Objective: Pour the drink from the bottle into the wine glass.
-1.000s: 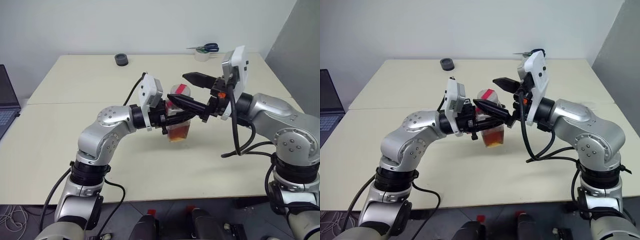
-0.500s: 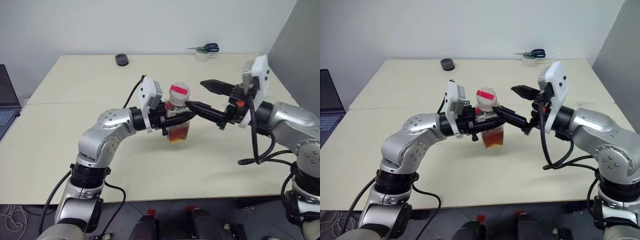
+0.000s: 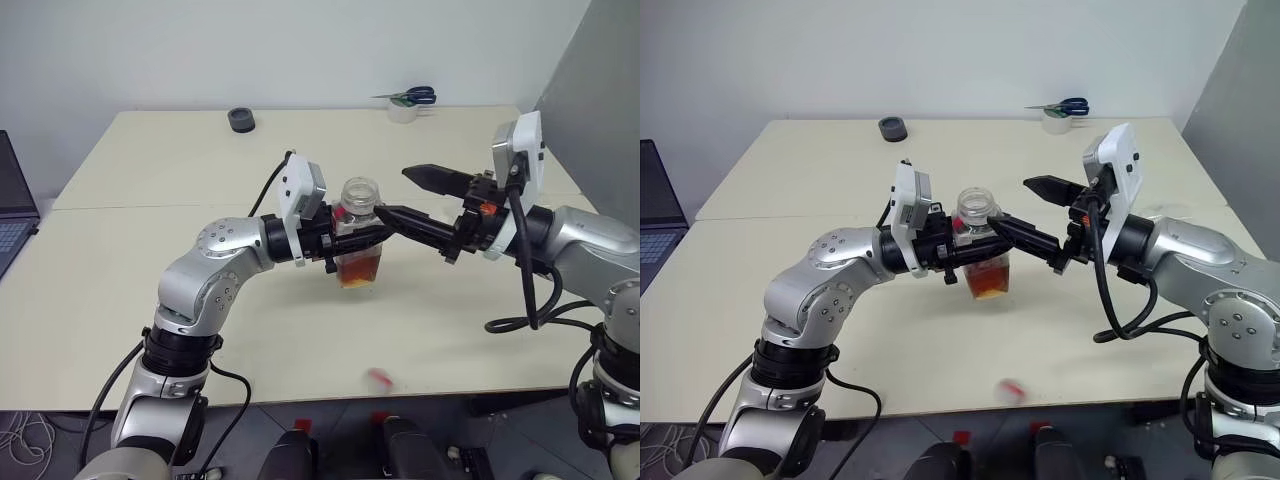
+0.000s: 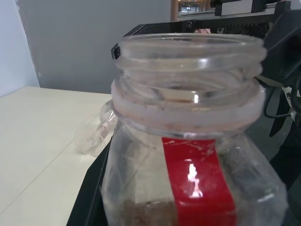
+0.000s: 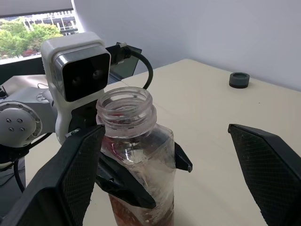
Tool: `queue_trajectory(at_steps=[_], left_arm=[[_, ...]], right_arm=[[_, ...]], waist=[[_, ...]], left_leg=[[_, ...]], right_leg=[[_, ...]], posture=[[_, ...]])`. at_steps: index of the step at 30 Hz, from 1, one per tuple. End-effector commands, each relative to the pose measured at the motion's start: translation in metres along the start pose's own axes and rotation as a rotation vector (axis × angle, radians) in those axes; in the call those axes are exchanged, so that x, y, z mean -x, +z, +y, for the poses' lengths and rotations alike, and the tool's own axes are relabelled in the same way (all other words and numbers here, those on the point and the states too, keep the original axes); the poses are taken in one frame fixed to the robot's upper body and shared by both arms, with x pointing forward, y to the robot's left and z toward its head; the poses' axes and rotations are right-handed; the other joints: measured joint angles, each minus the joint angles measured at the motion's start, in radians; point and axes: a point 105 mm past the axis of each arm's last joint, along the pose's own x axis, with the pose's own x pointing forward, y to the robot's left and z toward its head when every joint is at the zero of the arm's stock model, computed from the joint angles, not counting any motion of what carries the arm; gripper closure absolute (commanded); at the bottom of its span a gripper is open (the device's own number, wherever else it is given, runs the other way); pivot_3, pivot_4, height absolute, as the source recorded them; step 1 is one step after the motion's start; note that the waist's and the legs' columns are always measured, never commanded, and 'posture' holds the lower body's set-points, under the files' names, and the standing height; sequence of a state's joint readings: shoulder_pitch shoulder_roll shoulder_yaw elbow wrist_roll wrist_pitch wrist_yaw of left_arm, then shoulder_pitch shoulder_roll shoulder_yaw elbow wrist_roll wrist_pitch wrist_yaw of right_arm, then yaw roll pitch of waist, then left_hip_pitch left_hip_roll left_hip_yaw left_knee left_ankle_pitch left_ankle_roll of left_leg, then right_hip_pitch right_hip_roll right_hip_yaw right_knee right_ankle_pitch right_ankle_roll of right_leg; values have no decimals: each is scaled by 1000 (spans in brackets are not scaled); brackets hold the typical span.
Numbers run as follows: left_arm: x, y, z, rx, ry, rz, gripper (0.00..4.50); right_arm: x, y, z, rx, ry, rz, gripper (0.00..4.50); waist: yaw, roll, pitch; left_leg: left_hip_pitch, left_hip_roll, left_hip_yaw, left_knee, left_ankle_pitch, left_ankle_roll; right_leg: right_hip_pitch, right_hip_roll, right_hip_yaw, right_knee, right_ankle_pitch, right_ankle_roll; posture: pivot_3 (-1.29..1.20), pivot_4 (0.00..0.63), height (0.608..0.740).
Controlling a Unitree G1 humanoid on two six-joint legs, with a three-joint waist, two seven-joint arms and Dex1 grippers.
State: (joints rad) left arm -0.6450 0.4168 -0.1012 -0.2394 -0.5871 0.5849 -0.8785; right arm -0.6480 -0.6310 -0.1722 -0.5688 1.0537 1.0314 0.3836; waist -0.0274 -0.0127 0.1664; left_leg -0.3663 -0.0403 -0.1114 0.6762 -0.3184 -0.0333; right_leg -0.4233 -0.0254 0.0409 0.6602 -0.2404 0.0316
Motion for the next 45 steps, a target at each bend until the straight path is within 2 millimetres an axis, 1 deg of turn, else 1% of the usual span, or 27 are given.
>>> queue_trajectory(at_steps=[1,4,9,12,18,25,29,36,38,45], left_arm=[[2,18,1,-66,17,-43,2734],[5,19,7,-70,53,-45,2734],[7,20,10,-74,76,-44,2734],[9,20,16,-80,114,-41,2734],[14,17,24,-88,173,-28,2734],[15,18,28,-95,203,-27,2734],[17,18,36,-107,249,-21,2734],[28,16,62,-146,427,-13,2734],[33,15,71,-153,496,-8,2734],[53,12,91,-183,687,-3,2734]], right_arm=[[-1,13,2,35,7,-49,44],[-1,14,2,34,12,-49,44],[-1,14,2,30,20,-54,44],[-3,16,1,27,26,-64,44],[-5,16,1,20,32,-69,44],[-7,17,1,13,38,-81,44],[-7,17,1,11,40,-83,44],[-6,19,2,14,52,-83,44],[-6,20,2,16,59,-84,44],[-7,22,6,3,101,-96,44]], waist=[[0,0,0],[0,0,0],[0,0,0],[0,0,0],[0,0,0],[0,0,0],[0,0,0],[1,0,0],[1,0,0],[1,0,0]], left_leg=[[0,0,0,0,0,0],[0,0,0,0,0,0],[0,0,0,0,0,0],[0,0,0,0,0,0],[0,0,0,0,0,0],[0,0,0,0,0,0],[0,0,0,0,0,0],[0,0,0,0,0,0],[0,0,0,0,0,0],[0,0,0,0,0,0]], right_leg=[[0,0,0,0,0,0],[0,0,0,0,0,0],[0,0,0,0,0,0],[0,0,0,0,0,0],[0,0,0,0,0,0],[0,0,0,0,0,0],[0,0,0,0,0,0],[0,0,0,0,0,0],[0,0,0,0,0,0],[0,0,0,0,0,0]], posture=[[0,150,740],[0,150,740],[0,150,740],[0,150,740],[0,150,740],[0,150,740],[0,150,740],[0,150,740],[0,150,740],[0,150,740]])
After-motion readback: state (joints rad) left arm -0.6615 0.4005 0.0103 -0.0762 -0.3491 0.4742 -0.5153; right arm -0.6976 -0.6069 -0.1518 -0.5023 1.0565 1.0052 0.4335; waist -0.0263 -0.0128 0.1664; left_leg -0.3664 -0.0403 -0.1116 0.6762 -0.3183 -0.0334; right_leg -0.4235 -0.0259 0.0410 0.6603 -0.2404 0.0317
